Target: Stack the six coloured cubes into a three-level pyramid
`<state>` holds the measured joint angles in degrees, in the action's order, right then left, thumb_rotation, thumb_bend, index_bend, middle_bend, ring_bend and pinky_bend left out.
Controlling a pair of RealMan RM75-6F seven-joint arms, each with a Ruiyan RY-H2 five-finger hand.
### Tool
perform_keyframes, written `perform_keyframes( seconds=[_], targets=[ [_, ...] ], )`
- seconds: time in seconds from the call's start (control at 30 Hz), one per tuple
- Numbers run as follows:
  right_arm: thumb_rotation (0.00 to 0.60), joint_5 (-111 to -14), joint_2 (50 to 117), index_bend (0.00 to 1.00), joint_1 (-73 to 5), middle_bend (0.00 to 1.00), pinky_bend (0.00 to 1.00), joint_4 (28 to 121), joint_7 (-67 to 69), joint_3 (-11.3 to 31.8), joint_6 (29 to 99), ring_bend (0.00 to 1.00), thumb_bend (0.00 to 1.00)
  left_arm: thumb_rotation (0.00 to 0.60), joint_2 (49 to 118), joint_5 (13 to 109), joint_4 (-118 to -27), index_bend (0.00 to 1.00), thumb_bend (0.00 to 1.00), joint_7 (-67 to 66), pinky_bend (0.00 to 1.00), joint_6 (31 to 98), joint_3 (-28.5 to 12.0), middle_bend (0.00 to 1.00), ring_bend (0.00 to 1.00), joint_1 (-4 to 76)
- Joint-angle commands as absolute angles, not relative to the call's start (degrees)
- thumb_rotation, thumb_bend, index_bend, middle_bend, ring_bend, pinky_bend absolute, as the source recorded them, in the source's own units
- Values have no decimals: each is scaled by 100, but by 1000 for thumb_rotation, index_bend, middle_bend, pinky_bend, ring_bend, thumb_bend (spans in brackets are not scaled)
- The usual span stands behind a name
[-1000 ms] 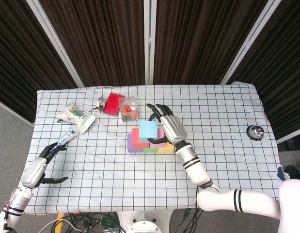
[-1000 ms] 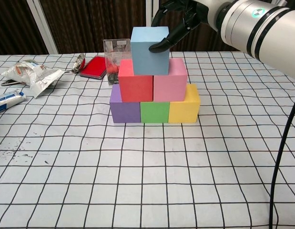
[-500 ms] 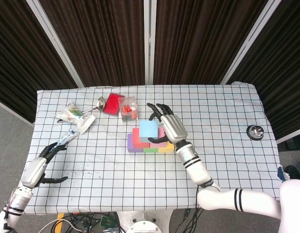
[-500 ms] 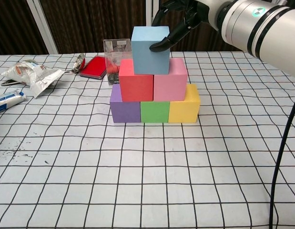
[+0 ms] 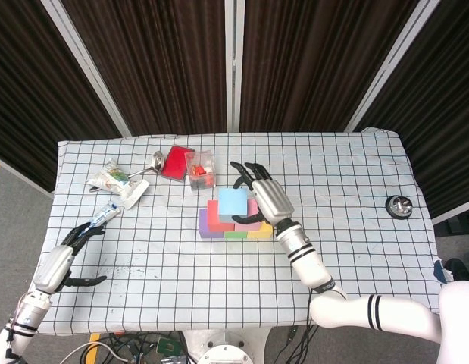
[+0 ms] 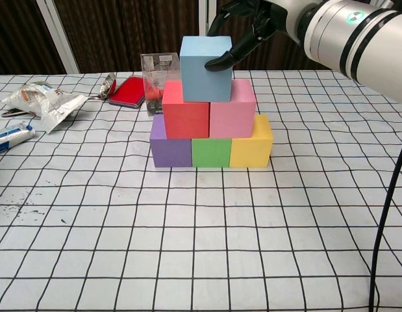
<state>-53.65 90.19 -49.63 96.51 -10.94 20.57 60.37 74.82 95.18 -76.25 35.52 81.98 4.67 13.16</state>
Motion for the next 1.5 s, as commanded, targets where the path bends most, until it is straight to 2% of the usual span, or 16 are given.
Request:
perform_keyframes(
  seconds=[0.03,1.5],
  targets=[
    [600,-5432,9014,0,-4954,445,0,9642,-1045,2062,6037,51,125,600,7482,9520,-7627,123,0,3551,62,8198,467,179,12,1317],
    [600,-5650,8990,0,-4937,464,0,9534,-844,2013,5878,76,133,600,7475,9492,-7625,124,0,3554,62,8160,476,179,12,1314]
  ],
)
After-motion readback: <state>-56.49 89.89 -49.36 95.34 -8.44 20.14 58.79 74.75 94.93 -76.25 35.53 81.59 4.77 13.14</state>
